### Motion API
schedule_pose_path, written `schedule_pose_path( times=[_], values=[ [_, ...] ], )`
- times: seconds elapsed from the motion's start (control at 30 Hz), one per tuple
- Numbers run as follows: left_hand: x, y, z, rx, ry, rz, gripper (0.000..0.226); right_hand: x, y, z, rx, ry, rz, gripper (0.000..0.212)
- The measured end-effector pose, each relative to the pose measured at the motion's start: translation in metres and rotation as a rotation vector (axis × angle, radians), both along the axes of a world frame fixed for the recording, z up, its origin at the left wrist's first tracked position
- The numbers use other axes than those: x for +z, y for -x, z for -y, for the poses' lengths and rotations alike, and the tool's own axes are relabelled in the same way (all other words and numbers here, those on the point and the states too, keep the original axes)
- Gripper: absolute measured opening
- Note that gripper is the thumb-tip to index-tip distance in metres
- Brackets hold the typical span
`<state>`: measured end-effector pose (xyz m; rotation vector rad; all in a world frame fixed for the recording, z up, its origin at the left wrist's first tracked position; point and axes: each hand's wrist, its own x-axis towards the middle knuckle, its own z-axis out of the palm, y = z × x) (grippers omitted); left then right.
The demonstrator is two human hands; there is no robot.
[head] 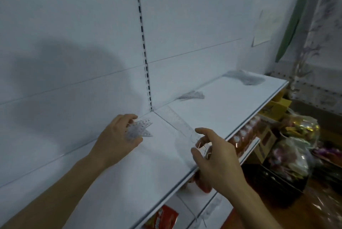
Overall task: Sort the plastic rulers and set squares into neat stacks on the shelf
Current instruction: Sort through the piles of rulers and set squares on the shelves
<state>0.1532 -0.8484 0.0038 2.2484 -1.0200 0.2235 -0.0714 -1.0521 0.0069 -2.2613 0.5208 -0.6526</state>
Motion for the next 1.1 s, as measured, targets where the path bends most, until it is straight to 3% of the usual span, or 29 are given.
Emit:
schedule_pose_path(
  times=[0.2, 0.47, 0.7, 0.93, 1.1],
  values=[
    [-0.017, -0.028, -0.008, 0.082, -0.051, 0.045, 0.056, -0.009, -0.061, 0.022, 0.064, -0.038, 0.004, 0.043],
    [0.003, -0.039, 0.022, 0.078, -0.093, 0.098, 0.038, -0.013, -0.098, 0.065, 0.076, 0.004, 0.054, 0.045],
    [0.004, -0.049, 0.158, -0.047, -0.131, 0.11, 0.044, -0.014, -0.103, 0.173, -0.011, 0.055, 0.036, 0.045],
    [-0.003, -0.049, 0.343, -0.151, -0.145, 0.131, 0.04, -0.007, -0.093, 0.336, -0.139, 0.078, -0.007, 0.046],
    [-0.013, -0.045, 0.463, -0.181, -0.218, 0.089, 0.049, -0.006, -0.096, 0.445, -0.177, 0.086, -0.056, 0.046]
  ],
)
